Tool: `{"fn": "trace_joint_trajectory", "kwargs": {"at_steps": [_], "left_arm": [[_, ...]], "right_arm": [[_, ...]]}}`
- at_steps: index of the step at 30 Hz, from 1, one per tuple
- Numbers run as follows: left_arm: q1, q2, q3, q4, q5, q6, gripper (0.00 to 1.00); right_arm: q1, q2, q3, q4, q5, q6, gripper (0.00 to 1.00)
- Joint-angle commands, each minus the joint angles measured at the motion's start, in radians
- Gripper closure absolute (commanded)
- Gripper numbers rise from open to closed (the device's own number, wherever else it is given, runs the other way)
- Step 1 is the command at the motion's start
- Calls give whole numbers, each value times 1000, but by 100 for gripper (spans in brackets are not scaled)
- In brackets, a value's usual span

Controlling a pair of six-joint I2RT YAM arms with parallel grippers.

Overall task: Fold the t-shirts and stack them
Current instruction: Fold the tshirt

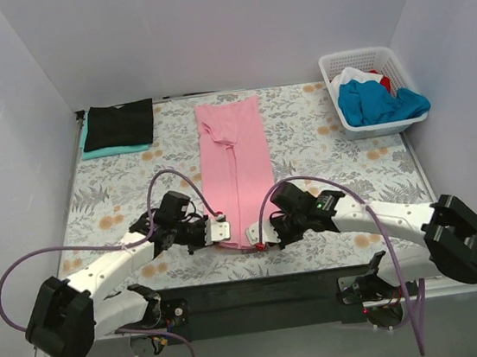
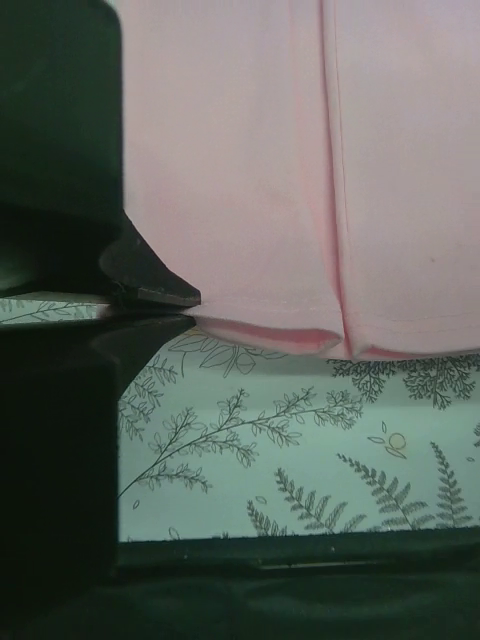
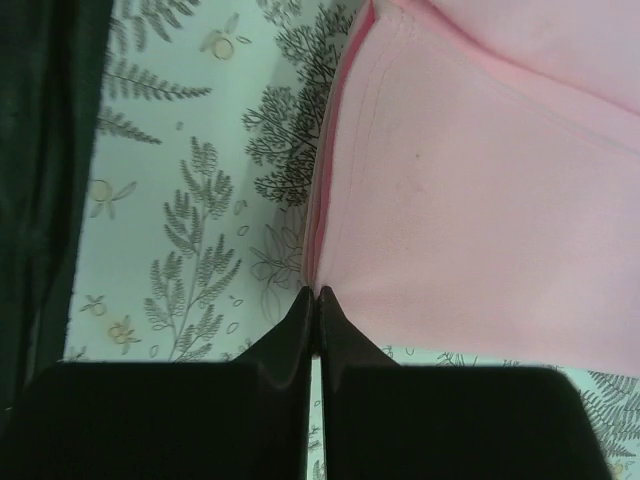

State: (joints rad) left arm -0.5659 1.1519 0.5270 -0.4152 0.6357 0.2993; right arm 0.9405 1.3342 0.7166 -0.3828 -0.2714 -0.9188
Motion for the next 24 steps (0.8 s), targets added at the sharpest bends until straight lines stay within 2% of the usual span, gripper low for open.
{"fn": "trace_joint_trajectory", "kwargs": {"at_steps": [1, 5, 12, 15, 24], "left_arm": [[-6, -101, 39, -115, 42, -49, 100], [33, -60, 140, -116, 30, -81, 100], [158, 159, 384, -128, 102, -35, 100], [201, 256, 438, -103, 114, -8, 100], [297, 540, 773, -112, 159, 57, 100]], "right_arm": [[17, -72, 42, -129, -39, 41, 99], [-43, -56, 119, -133, -45, -3, 99], [-186, 36, 288, -162, -95, -98, 99], [-239, 98, 365, -163, -110, -147, 99], [-371, 335, 627, -177, -160, -258, 99]]}}
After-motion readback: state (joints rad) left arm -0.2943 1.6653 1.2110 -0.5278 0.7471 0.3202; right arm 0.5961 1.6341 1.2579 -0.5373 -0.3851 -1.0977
